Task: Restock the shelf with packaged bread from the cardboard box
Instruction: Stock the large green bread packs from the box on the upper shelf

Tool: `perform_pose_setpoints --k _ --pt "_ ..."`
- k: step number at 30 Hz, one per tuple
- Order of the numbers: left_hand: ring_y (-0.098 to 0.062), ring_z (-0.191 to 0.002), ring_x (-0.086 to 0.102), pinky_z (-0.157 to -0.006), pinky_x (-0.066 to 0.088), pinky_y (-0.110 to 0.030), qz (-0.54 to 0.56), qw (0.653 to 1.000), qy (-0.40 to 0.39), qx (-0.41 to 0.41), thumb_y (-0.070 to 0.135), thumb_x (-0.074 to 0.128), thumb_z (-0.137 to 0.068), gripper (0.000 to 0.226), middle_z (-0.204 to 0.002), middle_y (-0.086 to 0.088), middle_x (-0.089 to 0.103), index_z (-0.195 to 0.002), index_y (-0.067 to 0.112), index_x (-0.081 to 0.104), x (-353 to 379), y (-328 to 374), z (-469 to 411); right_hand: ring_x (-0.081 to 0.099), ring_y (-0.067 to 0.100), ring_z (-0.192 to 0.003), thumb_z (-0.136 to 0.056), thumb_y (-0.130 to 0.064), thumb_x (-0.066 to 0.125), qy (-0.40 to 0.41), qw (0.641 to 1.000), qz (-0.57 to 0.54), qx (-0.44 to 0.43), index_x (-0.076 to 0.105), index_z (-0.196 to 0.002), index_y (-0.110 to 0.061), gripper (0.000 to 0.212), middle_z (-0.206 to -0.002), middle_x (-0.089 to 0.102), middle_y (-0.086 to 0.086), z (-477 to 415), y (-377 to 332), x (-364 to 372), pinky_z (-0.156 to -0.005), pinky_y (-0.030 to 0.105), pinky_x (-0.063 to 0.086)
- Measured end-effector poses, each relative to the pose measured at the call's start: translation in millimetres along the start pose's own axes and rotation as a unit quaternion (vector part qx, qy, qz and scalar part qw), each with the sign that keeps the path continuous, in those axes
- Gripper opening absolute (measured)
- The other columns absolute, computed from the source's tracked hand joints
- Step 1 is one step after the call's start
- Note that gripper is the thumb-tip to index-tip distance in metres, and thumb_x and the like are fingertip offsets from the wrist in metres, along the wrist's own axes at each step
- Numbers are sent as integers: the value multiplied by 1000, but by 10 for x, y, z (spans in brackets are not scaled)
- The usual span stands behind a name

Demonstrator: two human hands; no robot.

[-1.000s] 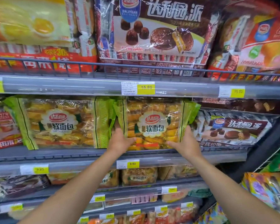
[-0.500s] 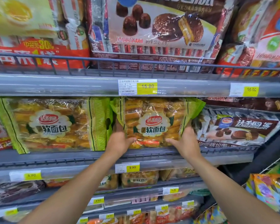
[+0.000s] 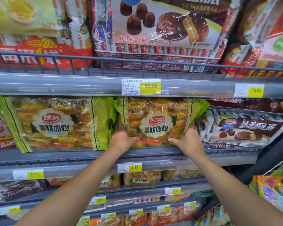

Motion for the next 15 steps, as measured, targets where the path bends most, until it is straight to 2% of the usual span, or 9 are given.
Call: perform_pose_setpoints --k 1,3,5,6,7,8,9,11,15 --pt "-15 -77 59 -58 43 -20 1 1000 1 -6 52 80 -76 97 -113 -7 65 -144 -2 36 8 -10 11 60 30 -112 -49 -69 85 3 1000 -1 -3 34 -138 -16 116 -126 56 11 12 -8 -21 -90 47 56" --pt "-15 -58 52 -47 34 -23 -8 1000 -4 -25 50 77 -81 58 -78 -6 65 -109 1 63 -11 -31 79 57 32 -116 -53 -61 88 6 1000 -7 -8 33 -137 -16 111 -125 55 12 54 -34 -66 -93 48 55" --pt "-16 -47 45 -42 32 -29 22 999 -10 -42 46 75 -84 52 -60 -5 50 -90 -4 64 -9 -37 157 54 32 -118 -57 -56 89 6 1000 -17 -5 34 -137 -14 106 -124 53 12 105 -40 -102 -96 48 53" --pt "-18 -51 54 -44 41 -30 55 998 -3 -29 44 77 -83 64 -66 -8 57 -110 -12 59 -22 -17 165 53 32 -120 -59 -53 89 6 1000 -23 -6 33 -139 -14 105 -126 51 12 128 -46 -120 -98 48 51" --pt "-30 -82 67 -58 53 -30 90 996 1 -13 41 80 -81 83 -87 -10 68 -135 -11 44 -37 9 180 51 32 -122 -61 -51 89 6 999 -33 -7 31 -140 -15 105 -128 50 12 147 -43 -132 -100 49 50" --pt "-20 -92 68 -79 57 -31 123 992 10 6 40 82 -77 99 -110 -5 68 -149 0 28 -109 85 241 50 31 -123 -63 -50 89 4 999 -36 -7 31 -141 -14 104 -129 49 12 168 -36 -137 -101 49 49" --pt "-8 -102 57 -94 54 -33 141 990 16 13 42 83 -74 104 -125 -1 64 -152 11 23 -143 100 280 49 31 -124 -65 -50 88 2 999 -37 -10 32 -141 -13 101 -129 48 12 193 -38 -149 -101 48 49" --pt "-22 -119 60 -101 50 -37 147 989 25 5 57 81 -66 100 -131 0 61 -145 21 32 -176 87 335 48 31 -126 -67 -50 86 0 999 -40 -17 33 -140 -9 99 -132 48 12 253 -34 -165 -101 47 48" --pt "-28 -129 49 -104 47 -44 122 992 23 -10 48 77 -81 84 -145 -10 47 -142 12 32 -228 174 646 37 31 -141 -73 -52 81 -13 998 -48 -29 23 -150 -10 106 -152 37 12 427 -15 -189 -113 46 39"
Point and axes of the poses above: each hand's wrist, its own z-axis away from the middle knuckle, its own x-axis out of the palm, y = z × x, the point moved 10 cm from there along -z, towards the middle knuckle
